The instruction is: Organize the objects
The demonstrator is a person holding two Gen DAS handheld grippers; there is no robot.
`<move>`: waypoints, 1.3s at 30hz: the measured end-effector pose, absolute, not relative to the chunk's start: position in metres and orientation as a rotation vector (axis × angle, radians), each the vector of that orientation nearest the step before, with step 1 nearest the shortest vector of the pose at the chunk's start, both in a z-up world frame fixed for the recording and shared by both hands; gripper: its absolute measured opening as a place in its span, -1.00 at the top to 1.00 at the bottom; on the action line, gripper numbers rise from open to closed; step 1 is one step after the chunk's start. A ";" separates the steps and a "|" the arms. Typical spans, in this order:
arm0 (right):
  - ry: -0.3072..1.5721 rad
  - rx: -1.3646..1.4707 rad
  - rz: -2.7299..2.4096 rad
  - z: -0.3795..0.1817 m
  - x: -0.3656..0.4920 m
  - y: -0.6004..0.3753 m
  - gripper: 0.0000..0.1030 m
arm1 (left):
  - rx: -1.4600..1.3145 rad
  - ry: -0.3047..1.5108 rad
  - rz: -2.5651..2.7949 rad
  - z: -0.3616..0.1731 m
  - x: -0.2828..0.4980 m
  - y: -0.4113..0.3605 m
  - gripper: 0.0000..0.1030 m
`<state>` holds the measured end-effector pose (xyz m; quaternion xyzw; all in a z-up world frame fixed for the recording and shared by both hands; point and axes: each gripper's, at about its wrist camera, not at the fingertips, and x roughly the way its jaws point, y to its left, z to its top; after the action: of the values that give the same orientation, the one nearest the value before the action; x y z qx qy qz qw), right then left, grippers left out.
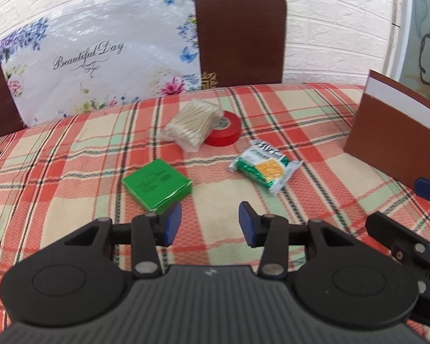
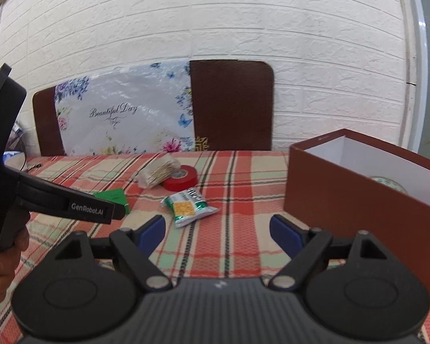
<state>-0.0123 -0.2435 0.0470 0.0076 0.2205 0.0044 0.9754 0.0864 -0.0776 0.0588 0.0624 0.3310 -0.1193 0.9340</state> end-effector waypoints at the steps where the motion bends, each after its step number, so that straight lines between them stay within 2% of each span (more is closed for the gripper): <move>1: 0.450 0.007 0.017 0.046 -0.011 -0.239 -0.61 | 0.126 0.679 -0.237 0.057 0.088 -0.074 0.10; 30: 0.604 -0.125 0.163 0.016 0.027 -0.161 -0.61 | 0.015 0.752 -0.078 0.016 0.121 0.017 0.10; 39: 0.655 -0.136 0.163 0.003 0.037 -0.158 -0.61 | 0.038 0.702 -0.071 0.008 0.125 0.024 -0.10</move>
<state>0.0368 -0.1580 0.0033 -0.0667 0.3210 0.0799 0.9413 0.1247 0.0240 0.0084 0.0184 0.3437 -0.0349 0.9383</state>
